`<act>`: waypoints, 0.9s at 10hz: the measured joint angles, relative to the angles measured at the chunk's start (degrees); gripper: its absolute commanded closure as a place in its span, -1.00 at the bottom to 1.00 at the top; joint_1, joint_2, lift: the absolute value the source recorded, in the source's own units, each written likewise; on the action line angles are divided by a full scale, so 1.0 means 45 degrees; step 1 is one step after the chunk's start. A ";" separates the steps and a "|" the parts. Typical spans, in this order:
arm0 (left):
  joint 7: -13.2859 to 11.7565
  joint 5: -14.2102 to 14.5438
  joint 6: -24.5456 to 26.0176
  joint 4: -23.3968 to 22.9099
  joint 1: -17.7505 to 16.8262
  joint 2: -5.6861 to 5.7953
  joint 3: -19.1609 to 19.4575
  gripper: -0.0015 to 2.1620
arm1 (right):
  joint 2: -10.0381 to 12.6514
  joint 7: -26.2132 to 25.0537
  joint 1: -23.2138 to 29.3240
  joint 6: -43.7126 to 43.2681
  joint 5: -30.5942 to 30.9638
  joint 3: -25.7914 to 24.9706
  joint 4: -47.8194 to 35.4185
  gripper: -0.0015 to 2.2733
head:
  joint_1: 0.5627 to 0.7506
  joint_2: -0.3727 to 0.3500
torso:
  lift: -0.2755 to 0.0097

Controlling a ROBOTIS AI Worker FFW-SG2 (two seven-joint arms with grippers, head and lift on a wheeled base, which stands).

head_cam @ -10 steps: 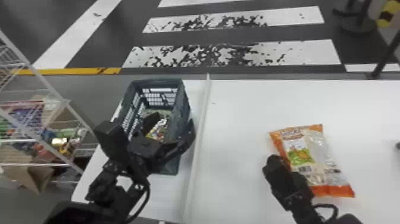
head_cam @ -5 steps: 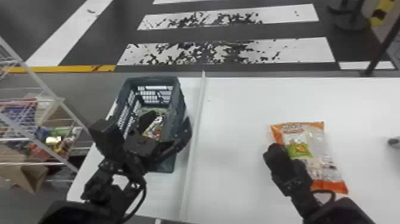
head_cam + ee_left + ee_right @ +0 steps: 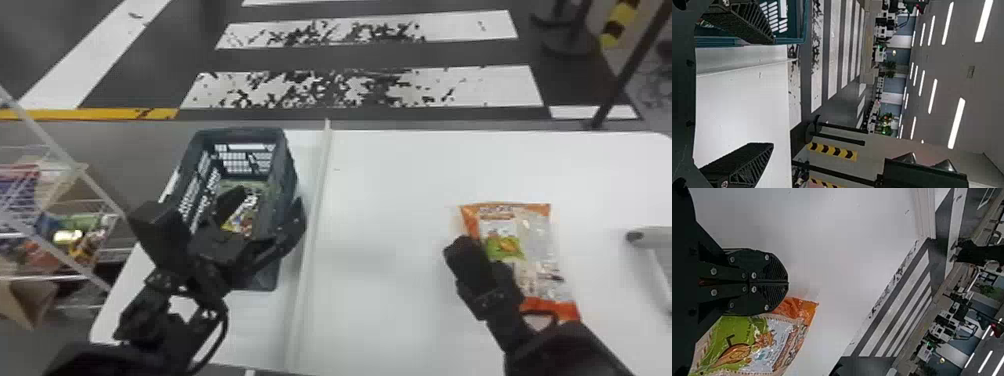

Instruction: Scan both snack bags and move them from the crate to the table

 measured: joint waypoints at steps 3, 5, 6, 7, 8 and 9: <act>0.0000 0.0000 0.0032 0.0007 -0.0021 -0.0020 -0.0002 -0.94 | -0.0061 0.0000 -0.0088 -0.0010 -0.0034 -0.0399 0.0155 0.99 | 0.41 0.28 | 0.32; 0.0000 0.0000 0.0035 0.0008 -0.0024 -0.0034 -0.0015 -0.94 | -0.0099 0.0000 -0.0051 -0.0051 -0.0054 -0.0589 0.0146 0.99 | 0.41 0.24 | 0.32; 0.0000 0.0000 0.0041 0.0008 -0.0025 -0.0037 -0.0021 -0.94 | -0.0106 0.0014 0.0041 -0.0105 -0.0055 -0.0626 0.0061 0.99 | 0.41 0.24 | 0.32; 0.0000 0.0000 0.0043 0.0008 -0.0025 -0.0038 -0.0022 -0.94 | -0.0109 0.0020 0.0150 -0.0135 -0.0055 -0.0632 -0.0056 0.99 | 0.41 0.24 | 0.32; 0.0000 0.0000 0.0046 0.0009 -0.0024 -0.0039 -0.0022 -0.94 | -0.0116 0.0019 0.0253 -0.0176 -0.0054 -0.0634 -0.0155 0.99 | 0.41 0.24 | 0.32; 0.0000 0.0000 0.0054 0.0023 -0.0024 -0.0039 -0.0032 -0.94 | -0.0116 0.0018 0.0417 -0.0245 -0.0053 -0.0623 -0.0376 0.99 | 0.41 0.25 | 0.32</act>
